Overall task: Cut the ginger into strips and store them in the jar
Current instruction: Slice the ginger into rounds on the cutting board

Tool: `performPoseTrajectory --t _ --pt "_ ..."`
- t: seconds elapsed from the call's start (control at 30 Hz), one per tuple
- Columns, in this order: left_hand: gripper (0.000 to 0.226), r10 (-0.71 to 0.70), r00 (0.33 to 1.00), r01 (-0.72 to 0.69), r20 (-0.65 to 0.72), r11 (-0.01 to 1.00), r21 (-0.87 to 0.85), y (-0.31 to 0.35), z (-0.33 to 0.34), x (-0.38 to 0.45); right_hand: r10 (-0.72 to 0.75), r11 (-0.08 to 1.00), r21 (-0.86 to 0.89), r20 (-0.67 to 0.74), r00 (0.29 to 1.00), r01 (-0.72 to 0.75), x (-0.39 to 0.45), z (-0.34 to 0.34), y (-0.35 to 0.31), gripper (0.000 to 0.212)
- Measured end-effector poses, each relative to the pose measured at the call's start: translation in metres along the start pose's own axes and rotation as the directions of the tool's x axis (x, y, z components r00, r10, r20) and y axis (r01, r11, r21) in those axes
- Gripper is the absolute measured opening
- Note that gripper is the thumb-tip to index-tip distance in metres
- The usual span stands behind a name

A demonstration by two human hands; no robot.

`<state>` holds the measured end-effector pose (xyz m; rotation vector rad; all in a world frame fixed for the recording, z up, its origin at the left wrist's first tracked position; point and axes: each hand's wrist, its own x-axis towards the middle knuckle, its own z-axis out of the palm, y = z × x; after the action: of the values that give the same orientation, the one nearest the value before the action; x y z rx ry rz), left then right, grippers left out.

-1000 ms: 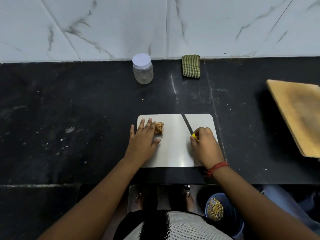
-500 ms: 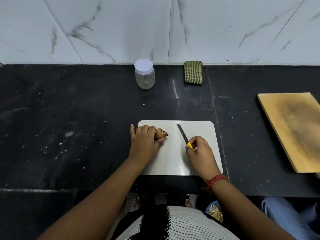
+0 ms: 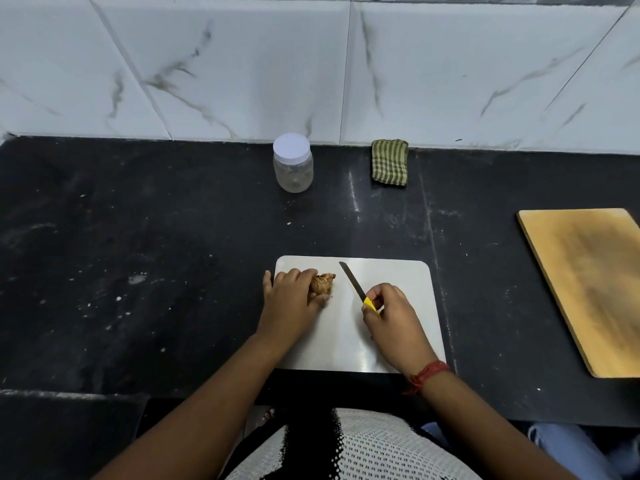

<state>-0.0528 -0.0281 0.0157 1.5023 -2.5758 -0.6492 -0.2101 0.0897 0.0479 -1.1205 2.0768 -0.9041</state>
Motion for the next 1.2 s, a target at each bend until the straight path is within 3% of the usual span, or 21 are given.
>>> performPoseTrajectory --t 0.23,0.4,0.77,0.97,1.2 --pt "0.022 -0.020 0.992 0.007 -0.124 0.995 -0.102 -0.005 -0.002 -0.001 -0.021 1.000 -0.015 0.013 1.000 0.021 0.002 0.000 -0.003 0.017" --pt "0.042 0.012 0.997 -0.021 -0.074 0.994 -0.110 -0.003 -0.002 0.001 -0.021 1.000 -0.010 0.014 1.000 0.021 0.000 0.002 -0.001 0.018" --pt "0.044 -0.081 0.996 0.090 0.044 0.959 -0.267 0.008 0.004 0.003 -0.145 0.982 -0.114 0.046 0.988 0.150 -0.003 0.006 -0.006 0.013" --pt "0.022 -0.191 0.981 0.176 -0.001 0.903 -0.391 0.020 0.013 0.004 -0.182 0.948 -0.249 0.075 0.980 0.196 -0.003 0.008 -0.007 0.011" --pt "0.010 -0.180 0.983 0.156 -0.038 0.925 -0.346 0.020 0.017 0.004 -0.162 0.926 -0.322 0.135 0.978 0.198 -0.002 0.009 -0.005 0.003"
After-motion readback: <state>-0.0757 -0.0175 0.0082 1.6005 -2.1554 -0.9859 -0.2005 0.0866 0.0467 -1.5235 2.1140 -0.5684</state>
